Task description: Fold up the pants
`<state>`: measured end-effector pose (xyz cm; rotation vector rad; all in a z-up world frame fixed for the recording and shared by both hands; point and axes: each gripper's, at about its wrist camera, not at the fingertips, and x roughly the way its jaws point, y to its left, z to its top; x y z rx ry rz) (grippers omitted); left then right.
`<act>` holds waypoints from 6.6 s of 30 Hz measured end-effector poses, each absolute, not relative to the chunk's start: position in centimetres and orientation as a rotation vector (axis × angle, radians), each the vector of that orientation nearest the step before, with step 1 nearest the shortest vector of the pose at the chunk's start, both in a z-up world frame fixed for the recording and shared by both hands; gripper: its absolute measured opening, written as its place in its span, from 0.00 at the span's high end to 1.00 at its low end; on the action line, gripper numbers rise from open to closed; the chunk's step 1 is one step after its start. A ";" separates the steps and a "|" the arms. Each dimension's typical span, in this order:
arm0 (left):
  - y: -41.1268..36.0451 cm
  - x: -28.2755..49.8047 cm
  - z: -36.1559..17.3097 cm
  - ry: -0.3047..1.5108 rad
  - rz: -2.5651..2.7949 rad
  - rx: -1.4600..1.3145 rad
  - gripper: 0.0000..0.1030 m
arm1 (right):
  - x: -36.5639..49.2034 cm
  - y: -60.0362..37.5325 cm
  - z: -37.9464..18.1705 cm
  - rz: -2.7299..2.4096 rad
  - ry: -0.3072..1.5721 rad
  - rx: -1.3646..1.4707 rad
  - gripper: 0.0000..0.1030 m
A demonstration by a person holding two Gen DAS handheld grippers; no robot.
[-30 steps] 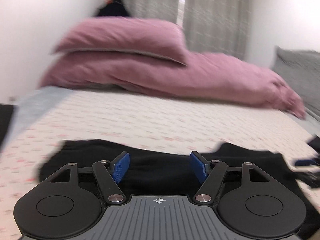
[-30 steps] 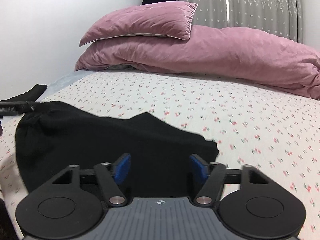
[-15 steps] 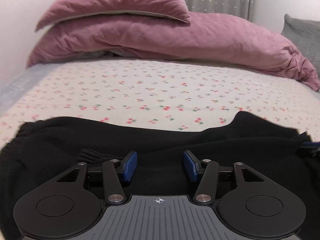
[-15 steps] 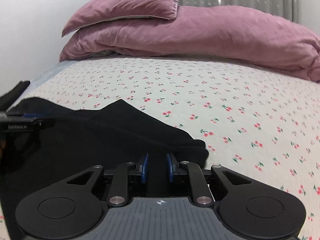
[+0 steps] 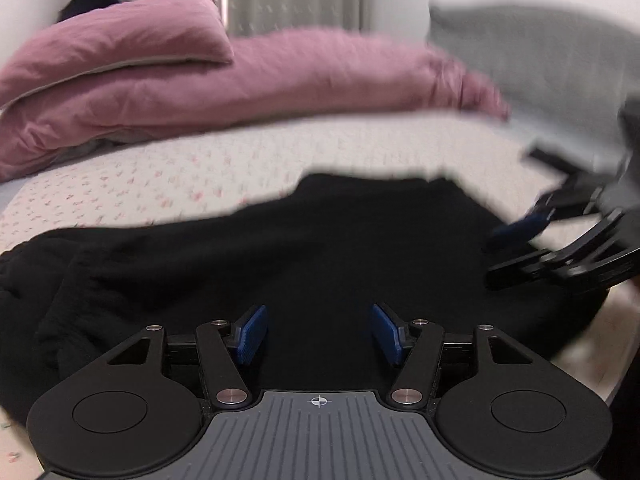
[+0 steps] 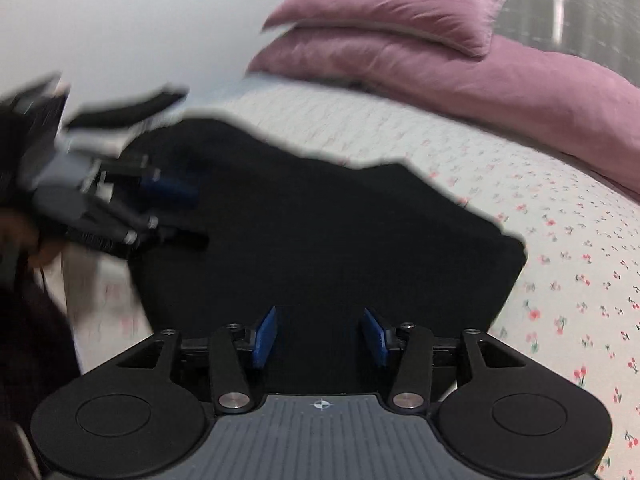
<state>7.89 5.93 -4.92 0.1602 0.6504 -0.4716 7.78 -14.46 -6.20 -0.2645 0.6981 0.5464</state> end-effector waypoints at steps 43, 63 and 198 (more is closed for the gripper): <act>-7.6 1.0 -4.8 0.437 -0.866 0.385 0.29 | 8.0 -24.1 -5.4 0.678 0.987 0.707 0.75; -9.4 0.5 -6.5 0.434 -0.664 0.392 0.72 | 17.6 -26.1 -8.6 0.419 0.944 0.709 0.61; 3.6 26.8 -7.8 0.688 -0.419 -0.805 0.58 | 22.3 -29.9 -4.5 0.114 0.571 0.649 0.62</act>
